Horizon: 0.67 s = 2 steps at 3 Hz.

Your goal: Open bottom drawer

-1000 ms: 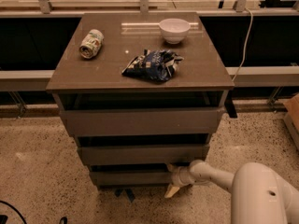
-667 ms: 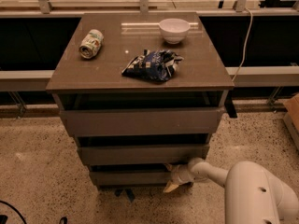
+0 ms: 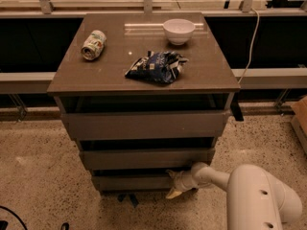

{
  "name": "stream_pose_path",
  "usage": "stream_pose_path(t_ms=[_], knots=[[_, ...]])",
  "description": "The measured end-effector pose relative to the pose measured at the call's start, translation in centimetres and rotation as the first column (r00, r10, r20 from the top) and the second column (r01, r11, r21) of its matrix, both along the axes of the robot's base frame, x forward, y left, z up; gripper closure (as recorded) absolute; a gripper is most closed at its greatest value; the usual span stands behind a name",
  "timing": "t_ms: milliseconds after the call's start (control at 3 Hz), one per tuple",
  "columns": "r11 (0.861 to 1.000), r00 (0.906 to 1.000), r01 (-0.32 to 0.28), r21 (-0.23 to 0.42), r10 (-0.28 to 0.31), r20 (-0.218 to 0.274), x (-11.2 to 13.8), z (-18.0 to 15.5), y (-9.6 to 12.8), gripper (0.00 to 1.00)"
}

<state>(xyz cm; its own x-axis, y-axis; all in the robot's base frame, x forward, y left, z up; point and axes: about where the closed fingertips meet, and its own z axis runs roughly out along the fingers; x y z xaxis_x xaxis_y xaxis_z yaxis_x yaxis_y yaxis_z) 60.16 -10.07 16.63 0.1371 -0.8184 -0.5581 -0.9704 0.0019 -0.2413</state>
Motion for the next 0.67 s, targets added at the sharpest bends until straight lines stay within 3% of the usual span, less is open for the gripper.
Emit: stream_pose_path(t_ms=[333,667], knots=[[0.999,0.9988,-0.033,0.016,0.034,-0.035,-2.15,-0.46,0.77,0.3],[0.999,0.9985,-0.041,0.02,0.041,-0.036,-2.66,-0.24,0.8,0.3]])
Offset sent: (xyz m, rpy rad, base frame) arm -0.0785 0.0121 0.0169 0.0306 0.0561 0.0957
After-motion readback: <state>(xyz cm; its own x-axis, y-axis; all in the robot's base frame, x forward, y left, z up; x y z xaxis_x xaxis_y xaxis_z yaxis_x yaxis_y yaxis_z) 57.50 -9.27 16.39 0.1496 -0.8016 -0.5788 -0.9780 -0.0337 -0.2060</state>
